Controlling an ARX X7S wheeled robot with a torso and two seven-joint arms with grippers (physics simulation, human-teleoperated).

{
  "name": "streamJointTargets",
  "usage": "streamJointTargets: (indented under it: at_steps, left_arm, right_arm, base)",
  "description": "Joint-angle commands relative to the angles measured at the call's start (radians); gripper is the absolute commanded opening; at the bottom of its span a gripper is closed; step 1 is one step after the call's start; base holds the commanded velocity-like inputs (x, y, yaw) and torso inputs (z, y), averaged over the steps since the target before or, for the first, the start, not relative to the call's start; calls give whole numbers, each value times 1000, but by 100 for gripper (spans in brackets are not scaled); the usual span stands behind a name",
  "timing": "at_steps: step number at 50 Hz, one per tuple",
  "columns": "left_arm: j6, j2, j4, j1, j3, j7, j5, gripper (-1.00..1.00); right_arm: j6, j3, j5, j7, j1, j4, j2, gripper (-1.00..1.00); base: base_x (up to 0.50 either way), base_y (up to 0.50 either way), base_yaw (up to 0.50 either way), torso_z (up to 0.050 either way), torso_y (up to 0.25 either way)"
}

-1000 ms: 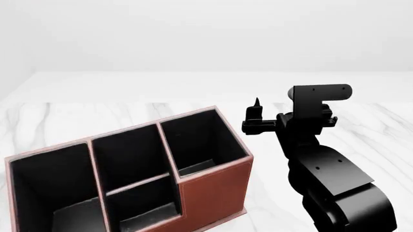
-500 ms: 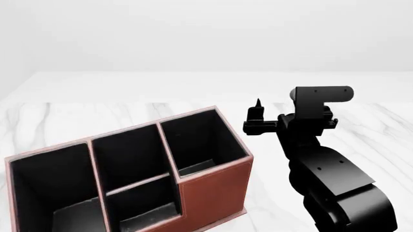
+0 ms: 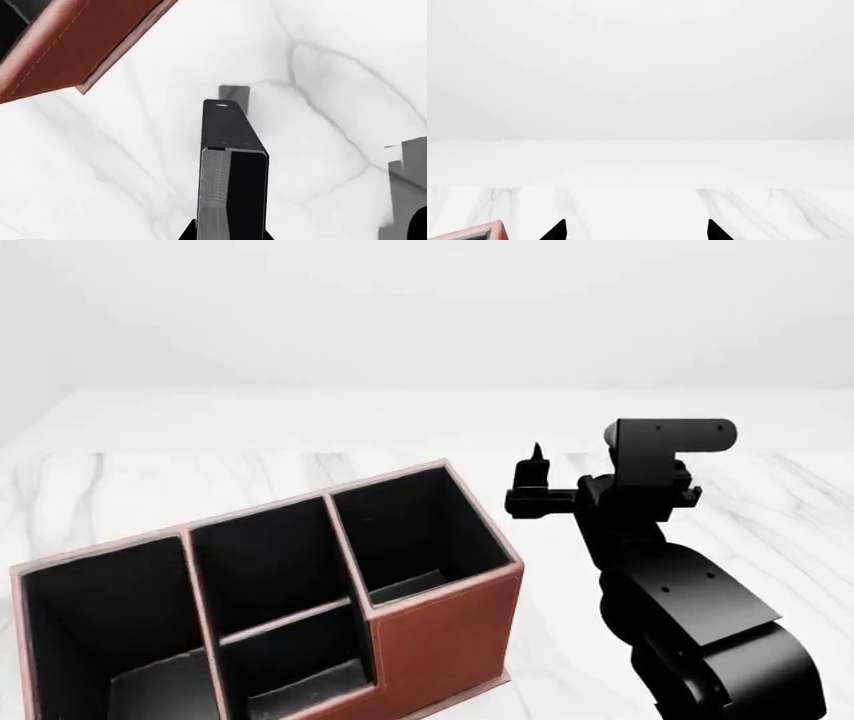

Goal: Pick up the book and place it in the front compartment of the caddy.

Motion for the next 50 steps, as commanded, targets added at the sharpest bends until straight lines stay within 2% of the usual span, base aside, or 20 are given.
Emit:
streamJointTargets:
  at_steps: [1, 10, 17, 22, 34, 43, 50]
  left_arm:
    - [-46, 19, -10, -1193, 877, -70, -235, -100]
    - [-171, 134, -109, -1370, 894, -57, -296, -100]
    - [-210, 177, -150, -1454, 906, -54, -339, -100]
    - [-319, 261, -220, -1524, 875, -28, -359, -100]
    - [-482, 428, -449, -1598, 832, 24, -347, -100]
    - [-544, 488, -543, -1697, 836, 34, -408, -100]
    - [-577, 534, -611, -1712, 763, 0, -455, -100]
  right_arm:
    - [4, -2, 9, 4, 3, -6, 3, 100]
    - [0, -6, 10, 5, 7, 3, 4, 100]
    - [-1, -7, 13, 7, 12, 8, 6, 100]
    - [5, -5, 19, 11, 16, 1, 7, 100]
    - [-10, -8, 17, 9, 22, 34, 6, 100]
    - [-11, -9, 20, 13, 26, 40, 8, 100]
    - [-17, -14, 19, 15, 29, 51, 7, 100]
  base:
    - [0, 0, 0, 0, 0]
    - [0, 0, 0, 0, 0]
    - [0, 0, 0, 0, 0]
    - [0, 0, 0, 0, 0]
    - [0, 0, 0, 0, 0]
    - [0, 0, 0, 0, 0]
    - [0, 0, 0, 0, 0]
